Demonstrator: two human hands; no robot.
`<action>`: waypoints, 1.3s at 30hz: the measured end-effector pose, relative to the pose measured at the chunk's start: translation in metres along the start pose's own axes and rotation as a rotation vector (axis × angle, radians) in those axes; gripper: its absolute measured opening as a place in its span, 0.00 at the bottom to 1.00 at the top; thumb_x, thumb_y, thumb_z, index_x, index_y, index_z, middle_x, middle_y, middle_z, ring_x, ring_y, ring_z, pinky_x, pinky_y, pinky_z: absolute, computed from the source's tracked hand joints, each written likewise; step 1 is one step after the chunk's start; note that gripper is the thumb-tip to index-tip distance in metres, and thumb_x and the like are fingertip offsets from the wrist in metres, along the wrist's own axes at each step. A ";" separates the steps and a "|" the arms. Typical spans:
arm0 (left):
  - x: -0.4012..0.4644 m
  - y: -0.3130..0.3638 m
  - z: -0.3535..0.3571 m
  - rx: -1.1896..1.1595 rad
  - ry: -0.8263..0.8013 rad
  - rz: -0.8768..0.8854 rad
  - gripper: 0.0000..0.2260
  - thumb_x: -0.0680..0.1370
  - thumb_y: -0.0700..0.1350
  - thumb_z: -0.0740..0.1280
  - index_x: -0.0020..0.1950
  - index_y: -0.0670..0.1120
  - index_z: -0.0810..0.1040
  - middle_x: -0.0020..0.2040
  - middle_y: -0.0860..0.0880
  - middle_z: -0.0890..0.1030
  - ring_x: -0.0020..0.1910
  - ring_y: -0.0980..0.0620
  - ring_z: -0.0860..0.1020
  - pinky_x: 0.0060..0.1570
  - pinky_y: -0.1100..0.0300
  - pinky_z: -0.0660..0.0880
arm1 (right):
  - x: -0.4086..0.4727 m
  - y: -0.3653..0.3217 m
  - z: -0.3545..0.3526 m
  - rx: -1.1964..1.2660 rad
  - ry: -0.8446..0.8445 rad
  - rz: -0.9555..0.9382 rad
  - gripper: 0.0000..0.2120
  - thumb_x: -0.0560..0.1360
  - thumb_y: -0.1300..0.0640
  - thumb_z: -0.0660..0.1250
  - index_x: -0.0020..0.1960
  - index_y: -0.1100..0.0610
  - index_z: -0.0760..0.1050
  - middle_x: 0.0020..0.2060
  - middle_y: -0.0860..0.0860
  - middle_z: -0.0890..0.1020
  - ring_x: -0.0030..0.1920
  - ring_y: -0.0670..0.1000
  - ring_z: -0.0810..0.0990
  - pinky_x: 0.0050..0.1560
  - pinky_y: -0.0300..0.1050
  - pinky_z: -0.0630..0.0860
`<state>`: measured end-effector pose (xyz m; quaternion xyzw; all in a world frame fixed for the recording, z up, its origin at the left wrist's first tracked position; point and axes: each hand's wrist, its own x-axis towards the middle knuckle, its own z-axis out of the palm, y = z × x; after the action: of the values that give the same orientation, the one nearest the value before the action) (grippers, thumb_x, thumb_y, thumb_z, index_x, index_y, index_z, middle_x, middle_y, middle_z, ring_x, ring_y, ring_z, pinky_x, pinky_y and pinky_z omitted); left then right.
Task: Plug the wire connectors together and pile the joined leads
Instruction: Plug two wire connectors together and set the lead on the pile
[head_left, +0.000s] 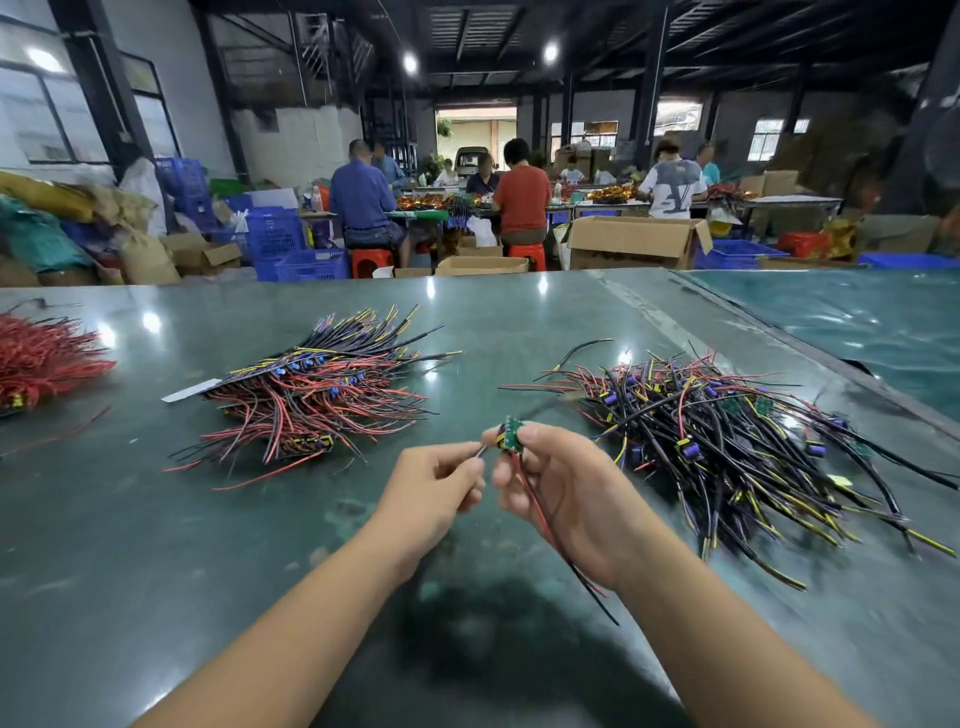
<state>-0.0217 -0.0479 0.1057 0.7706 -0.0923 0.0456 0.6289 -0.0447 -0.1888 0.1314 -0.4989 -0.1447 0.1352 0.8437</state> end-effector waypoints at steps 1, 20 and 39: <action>0.003 0.008 0.007 -0.052 -0.028 -0.017 0.11 0.77 0.29 0.58 0.41 0.36 0.79 0.27 0.44 0.73 0.28 0.51 0.73 0.32 0.62 0.72 | -0.001 -0.001 0.000 -0.011 -0.036 -0.006 0.13 0.68 0.55 0.64 0.48 0.63 0.77 0.30 0.52 0.79 0.29 0.48 0.74 0.32 0.36 0.72; 0.054 0.092 0.044 -0.181 0.171 0.139 0.09 0.77 0.43 0.63 0.44 0.53 0.81 0.34 0.55 0.82 0.36 0.57 0.79 0.39 0.62 0.75 | -0.002 -0.012 -0.007 0.210 0.062 -0.107 0.12 0.68 0.56 0.62 0.36 0.58 0.83 0.29 0.55 0.77 0.28 0.48 0.74 0.31 0.37 0.73; -0.012 -0.002 -0.007 -0.506 -0.245 -0.244 0.14 0.73 0.50 0.64 0.48 0.42 0.83 0.43 0.44 0.81 0.39 0.50 0.77 0.40 0.58 0.76 | -0.002 0.029 -0.003 -1.401 0.078 -0.513 0.23 0.74 0.56 0.61 0.67 0.49 0.61 0.43 0.38 0.75 0.44 0.44 0.72 0.41 0.37 0.64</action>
<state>-0.0325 -0.0396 0.1032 0.5945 -0.0827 -0.1479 0.7860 -0.0477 -0.1780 0.1045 -0.8746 -0.2787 -0.2077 0.3379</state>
